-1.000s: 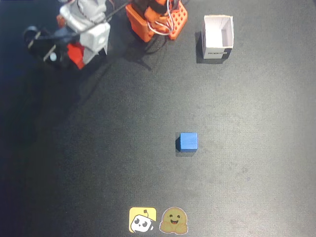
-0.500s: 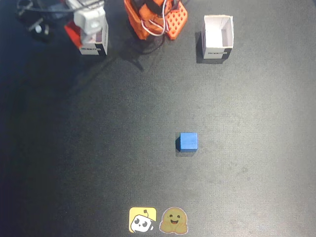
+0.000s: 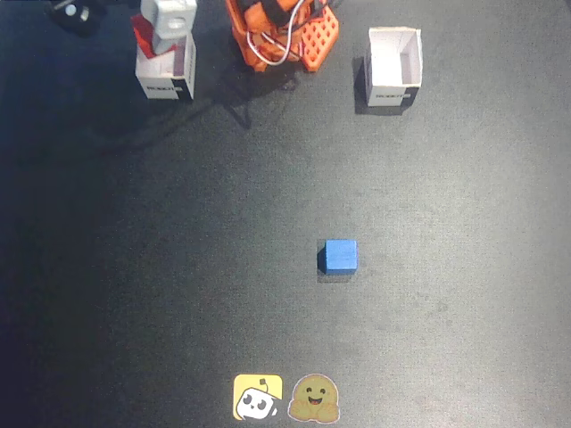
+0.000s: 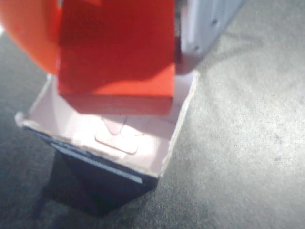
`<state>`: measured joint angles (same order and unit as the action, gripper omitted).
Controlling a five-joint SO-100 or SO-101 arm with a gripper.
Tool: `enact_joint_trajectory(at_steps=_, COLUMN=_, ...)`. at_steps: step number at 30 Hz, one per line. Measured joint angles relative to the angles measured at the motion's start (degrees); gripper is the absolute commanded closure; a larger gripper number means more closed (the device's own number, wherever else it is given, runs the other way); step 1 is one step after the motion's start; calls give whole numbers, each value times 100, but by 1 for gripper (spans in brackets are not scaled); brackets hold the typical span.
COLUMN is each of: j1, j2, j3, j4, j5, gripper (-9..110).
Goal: Put the red cube in the right box and the blue cube in the left box.
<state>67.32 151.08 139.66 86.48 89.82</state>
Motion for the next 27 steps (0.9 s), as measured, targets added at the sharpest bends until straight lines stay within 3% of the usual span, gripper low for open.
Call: enact_joint_trajectory(at_steps=27, j1=88, j2=158, j3=334, j4=-343, j5=-316, gripper=83)
